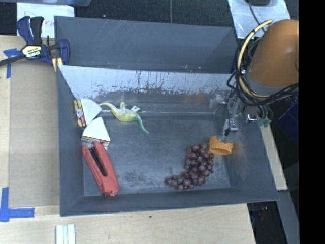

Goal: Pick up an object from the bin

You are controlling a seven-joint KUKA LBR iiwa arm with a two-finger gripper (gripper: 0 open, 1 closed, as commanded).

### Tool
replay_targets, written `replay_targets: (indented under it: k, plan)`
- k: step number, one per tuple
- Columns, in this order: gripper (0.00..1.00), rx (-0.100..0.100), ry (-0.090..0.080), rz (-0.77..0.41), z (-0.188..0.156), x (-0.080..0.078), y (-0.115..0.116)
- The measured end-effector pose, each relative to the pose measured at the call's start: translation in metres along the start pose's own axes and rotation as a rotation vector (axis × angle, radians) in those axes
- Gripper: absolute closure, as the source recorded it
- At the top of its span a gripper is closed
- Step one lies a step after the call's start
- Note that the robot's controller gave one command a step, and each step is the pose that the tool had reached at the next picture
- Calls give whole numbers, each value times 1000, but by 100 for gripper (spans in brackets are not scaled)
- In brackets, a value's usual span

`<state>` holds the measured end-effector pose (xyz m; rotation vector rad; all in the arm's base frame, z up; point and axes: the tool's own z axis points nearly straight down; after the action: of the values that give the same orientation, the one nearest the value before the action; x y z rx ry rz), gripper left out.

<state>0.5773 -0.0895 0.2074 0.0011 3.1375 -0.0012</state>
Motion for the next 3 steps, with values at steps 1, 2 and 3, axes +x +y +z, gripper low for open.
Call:
replay_targets:
  k: [1, 2, 3]
  plan:
    - [0, 0, -2, -128, 63, 27, 15]
    - [0, 3, -7, -380, 66, 73, 32]
    - [0, 2, -6, -701, 68, 80, 30]
